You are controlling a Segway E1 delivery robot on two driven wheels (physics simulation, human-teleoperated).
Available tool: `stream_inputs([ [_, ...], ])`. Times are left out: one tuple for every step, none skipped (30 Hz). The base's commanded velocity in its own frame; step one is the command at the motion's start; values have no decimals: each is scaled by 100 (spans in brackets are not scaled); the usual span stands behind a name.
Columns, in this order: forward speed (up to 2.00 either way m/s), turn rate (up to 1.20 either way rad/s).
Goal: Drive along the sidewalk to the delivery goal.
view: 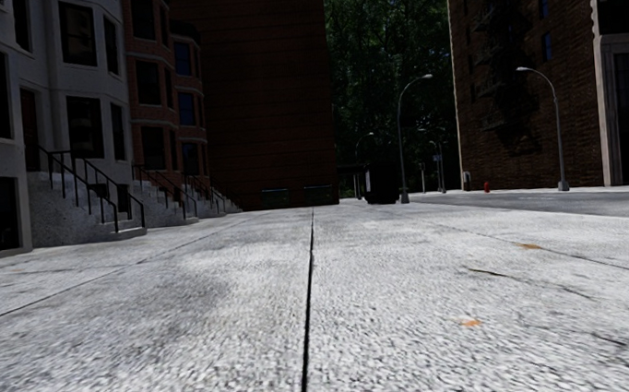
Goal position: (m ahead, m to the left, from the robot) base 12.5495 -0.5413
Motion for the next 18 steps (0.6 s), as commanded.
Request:
stream_inputs([
  [200, 0],
  [200, 0],
  [200, 0],
  [200, 0],
  [200, 0],
  [200, 0],
  [200, 0],
  [200, 0],
  [200, 0],
  [200, 0],
  [200, 0],
  [200, 0],
  [200, 0],
  [200, 0],
  [200, 0],
  [200, 0],
  [200, 0],
  [200, 0],
])
